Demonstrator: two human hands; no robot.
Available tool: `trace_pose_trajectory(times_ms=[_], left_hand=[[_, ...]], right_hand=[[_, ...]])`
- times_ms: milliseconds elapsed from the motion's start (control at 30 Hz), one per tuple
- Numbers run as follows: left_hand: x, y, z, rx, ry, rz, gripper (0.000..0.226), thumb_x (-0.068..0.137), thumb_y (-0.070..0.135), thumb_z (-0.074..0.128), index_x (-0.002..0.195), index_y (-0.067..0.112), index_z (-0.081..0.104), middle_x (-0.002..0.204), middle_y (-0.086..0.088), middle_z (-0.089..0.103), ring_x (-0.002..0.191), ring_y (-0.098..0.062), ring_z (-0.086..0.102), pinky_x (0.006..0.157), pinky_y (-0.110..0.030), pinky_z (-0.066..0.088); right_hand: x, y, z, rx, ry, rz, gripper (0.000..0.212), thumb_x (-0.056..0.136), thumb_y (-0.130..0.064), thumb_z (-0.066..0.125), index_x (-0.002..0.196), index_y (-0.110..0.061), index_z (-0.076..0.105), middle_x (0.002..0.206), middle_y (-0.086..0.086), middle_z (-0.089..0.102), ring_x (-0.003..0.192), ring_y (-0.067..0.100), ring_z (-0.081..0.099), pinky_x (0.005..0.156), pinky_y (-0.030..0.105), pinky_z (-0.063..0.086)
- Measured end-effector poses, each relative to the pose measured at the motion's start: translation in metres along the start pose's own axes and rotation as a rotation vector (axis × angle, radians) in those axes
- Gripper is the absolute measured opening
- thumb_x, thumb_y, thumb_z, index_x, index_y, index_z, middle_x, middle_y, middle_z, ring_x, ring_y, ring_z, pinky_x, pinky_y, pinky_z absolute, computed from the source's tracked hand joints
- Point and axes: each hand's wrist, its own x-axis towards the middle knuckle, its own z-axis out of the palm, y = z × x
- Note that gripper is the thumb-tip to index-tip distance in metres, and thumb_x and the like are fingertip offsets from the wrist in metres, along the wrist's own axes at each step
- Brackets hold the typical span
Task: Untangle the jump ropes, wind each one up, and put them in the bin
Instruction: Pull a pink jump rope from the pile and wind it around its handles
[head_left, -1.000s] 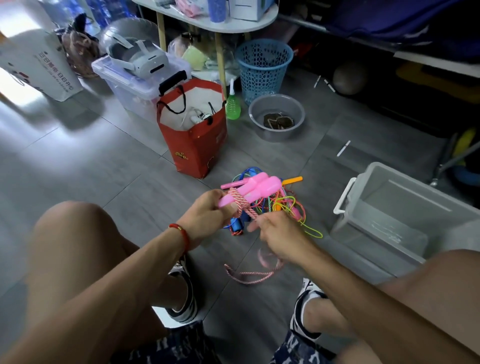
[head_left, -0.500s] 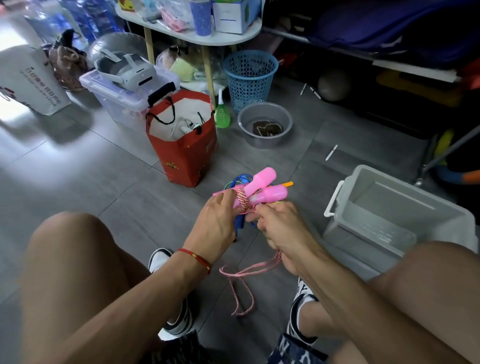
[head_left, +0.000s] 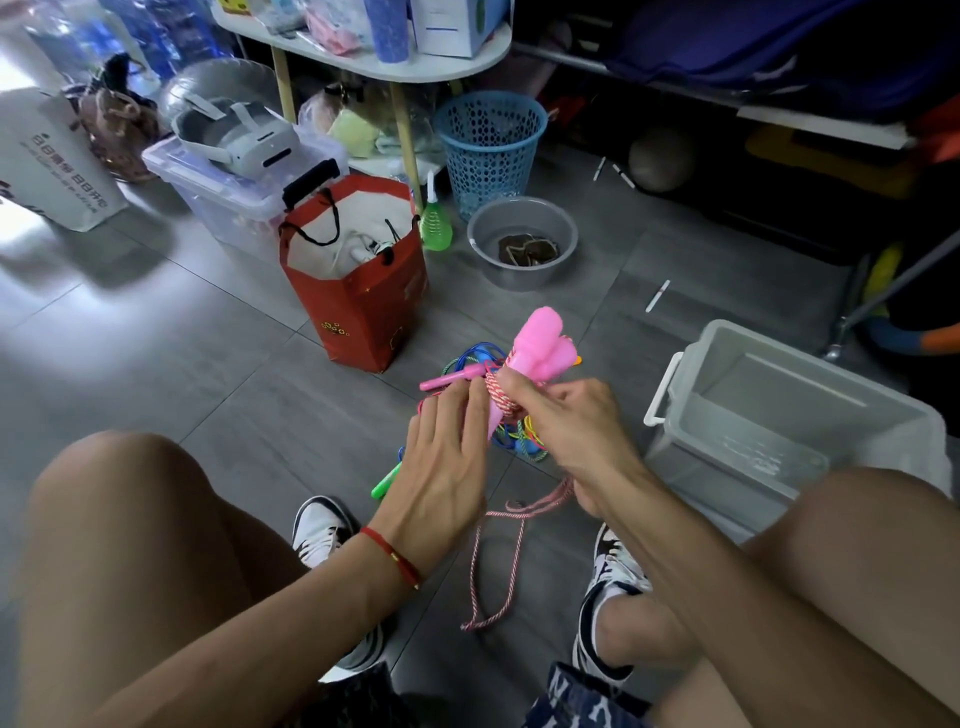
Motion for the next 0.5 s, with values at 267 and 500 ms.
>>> trace_pose_trajectory(times_ms=[267, 500], left_hand=[[0.013, -0.014, -0.028, -1.173, -0.182, -0.539, 0.030, 0.097, 0.038, 0.058, 0.126, 0.029, 0.052, 0.118, 0.014, 0.067, 0.102, -0.009, 0.065, 0.085, -0.026, 0.054], [0.015, -0.025, -0.021, -1.404, -0.304, -0.689, 0.032, 0.102, 0.024, 0.055, 0.120, -0.002, 0.061, 0.099, -0.020, 0.071, 0.072, -0.022, 0.061, 0.065, -0.032, 0.054]], right_hand=[[0.006, 0.000, -0.028, -0.163, -0.448, -0.249, 0.038, 0.094, -0.045, 0.066, 0.084, -0.011, 0.080, 0.061, -0.008, 0.061, 0.060, 0.002, 0.050, 0.069, 0.036, 0.047], [0.003, 0.004, -0.013, -0.193, -0.497, -0.279, 0.033, 0.102, -0.029, 0.059, 0.071, -0.026, 0.071, 0.050, -0.011, 0.055, 0.049, -0.001, 0.045, 0.056, 0.024, 0.037]])
